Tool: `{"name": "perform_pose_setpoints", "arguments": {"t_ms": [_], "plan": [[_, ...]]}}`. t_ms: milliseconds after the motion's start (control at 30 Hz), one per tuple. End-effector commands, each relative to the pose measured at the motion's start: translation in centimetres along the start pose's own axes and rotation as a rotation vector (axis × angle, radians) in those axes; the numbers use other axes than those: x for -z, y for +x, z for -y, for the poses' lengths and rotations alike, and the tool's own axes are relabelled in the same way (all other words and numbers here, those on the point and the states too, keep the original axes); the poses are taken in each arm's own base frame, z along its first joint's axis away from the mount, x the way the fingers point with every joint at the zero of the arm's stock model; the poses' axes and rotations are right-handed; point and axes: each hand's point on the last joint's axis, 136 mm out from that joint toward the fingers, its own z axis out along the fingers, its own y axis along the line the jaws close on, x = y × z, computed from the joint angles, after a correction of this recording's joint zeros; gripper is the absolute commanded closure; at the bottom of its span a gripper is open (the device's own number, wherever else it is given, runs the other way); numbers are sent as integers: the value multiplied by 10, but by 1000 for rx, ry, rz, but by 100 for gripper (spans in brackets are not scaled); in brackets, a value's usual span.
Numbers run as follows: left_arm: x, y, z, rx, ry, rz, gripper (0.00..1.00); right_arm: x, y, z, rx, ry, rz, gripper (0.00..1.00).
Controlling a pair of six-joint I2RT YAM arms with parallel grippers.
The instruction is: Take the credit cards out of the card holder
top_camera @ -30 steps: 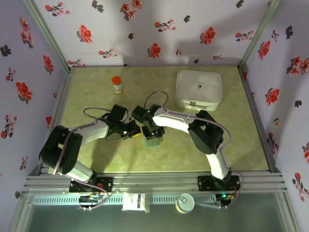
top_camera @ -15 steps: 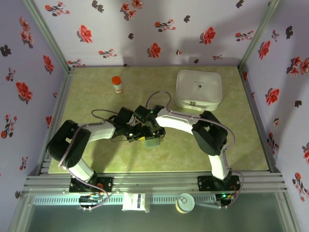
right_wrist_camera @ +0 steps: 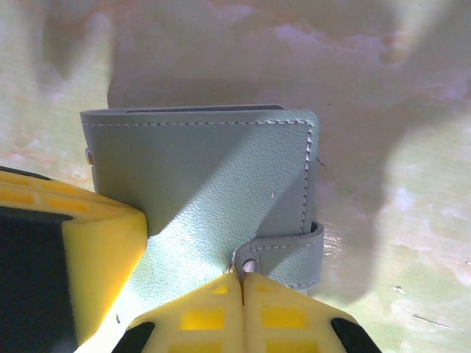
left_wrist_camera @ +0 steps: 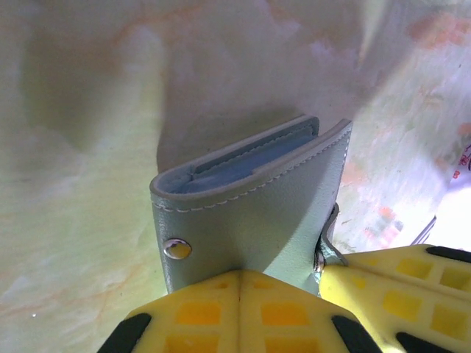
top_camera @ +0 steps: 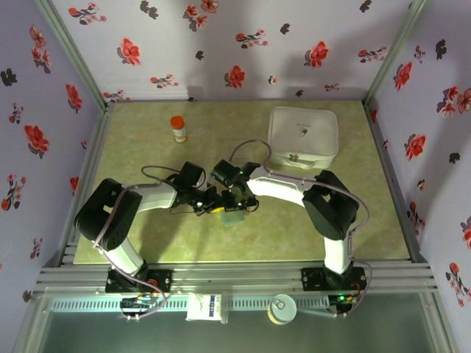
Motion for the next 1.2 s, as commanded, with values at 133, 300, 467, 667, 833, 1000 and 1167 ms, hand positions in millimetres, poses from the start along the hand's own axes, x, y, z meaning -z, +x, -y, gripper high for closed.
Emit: {"name": "perform_pose_setpoints", "arguments": {"t_ms": [133, 300, 467, 667, 833, 1000, 1167], "plan": [[-5, 18, -99, 129, -299, -21, 99, 6, 4, 41, -139, 13, 5, 100], [-6, 18, -105, 124, -325, -27, 99, 11, 5, 46, -165, -9, 15, 100], [-6, 14, -95, 114, -288, -29, 98, 14, 2, 47, -176, -17, 29, 100], [-2, 1, -60, 69, -172, 4, 92, 10, -1, 41, -149, -28, 20, 88], [-1, -4, -47, 54, -149, 11, 90, 5, -4, 42, -131, -2, 7, 82], [-1, -3, -41, 47, -143, 11, 89, 1, -8, 41, -100, 17, 0, 80], [-2, -3, -36, 39, -137, 13, 89, -7, -7, 39, -92, 16, -20, 81]]}}
